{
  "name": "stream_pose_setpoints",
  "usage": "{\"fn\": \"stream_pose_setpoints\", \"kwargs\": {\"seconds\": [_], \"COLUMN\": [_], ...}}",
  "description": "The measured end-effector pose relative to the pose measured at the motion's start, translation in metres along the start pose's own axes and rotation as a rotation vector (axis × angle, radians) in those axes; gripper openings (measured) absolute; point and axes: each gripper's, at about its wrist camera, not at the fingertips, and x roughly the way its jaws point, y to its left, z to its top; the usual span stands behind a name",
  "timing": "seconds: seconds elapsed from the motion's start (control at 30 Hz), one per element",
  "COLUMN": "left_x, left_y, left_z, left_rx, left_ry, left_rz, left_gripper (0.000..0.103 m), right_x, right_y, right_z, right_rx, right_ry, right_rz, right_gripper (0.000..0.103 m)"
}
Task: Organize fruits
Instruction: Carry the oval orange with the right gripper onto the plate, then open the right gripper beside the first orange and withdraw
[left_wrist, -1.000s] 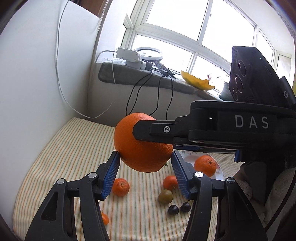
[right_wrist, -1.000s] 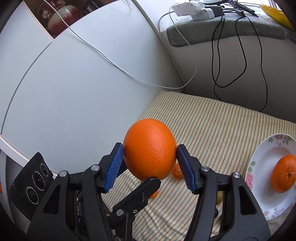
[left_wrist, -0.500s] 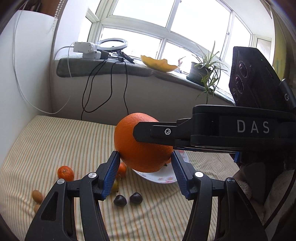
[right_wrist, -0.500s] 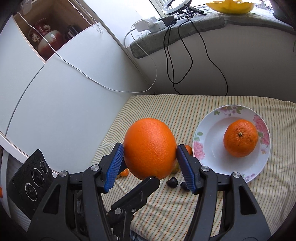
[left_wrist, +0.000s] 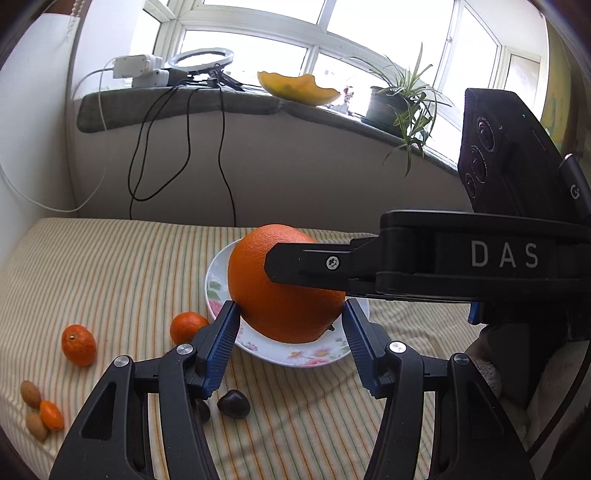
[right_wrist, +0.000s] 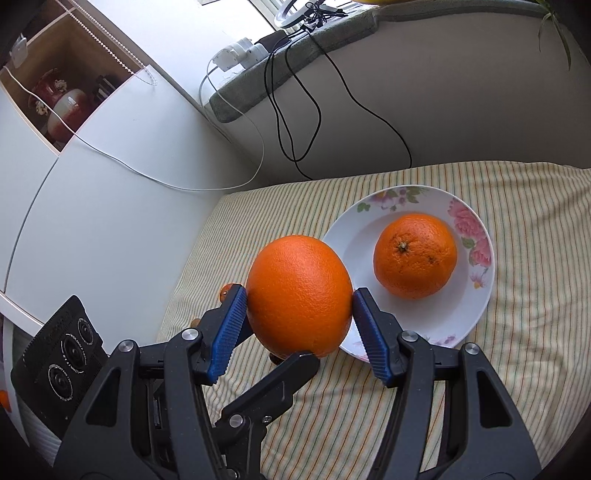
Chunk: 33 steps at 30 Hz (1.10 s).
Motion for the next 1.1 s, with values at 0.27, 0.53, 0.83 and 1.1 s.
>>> {"fn": "stream_pose_setpoints", "kwargs": {"seconds": [0.27,0.53,0.83,1.1], "left_x": [0.025,0.044,0.038,0.03], "left_y": [0.023,0.027,0.018,0.019], "left_z": [0.01,0.018,0.025,0.019], "left_rx": [-0.043,-0.04,0.004,0.026], "left_ry": [0.02,0.024,-0.009,0.01], "left_rz": [0.023,0.031,0.034,0.03], "left_gripper": [0.057,0.056,0.053,0.053], "right_x": [0.034,0.047,0.043,0.031], "right_y": [-0.004,-0.007,0.002,0.0], "right_z": [0.02,0.033,0.045,0.043], "right_rx": [-0.017,-0.048,-0.108,-0.094], "right_ry": [0.035,0.038,-0.005,-0.03], "right_rz": [-0.008,-0.05,-0.114,-0.116], "right_gripper": [0.062,0.063,0.066,0.066]}}
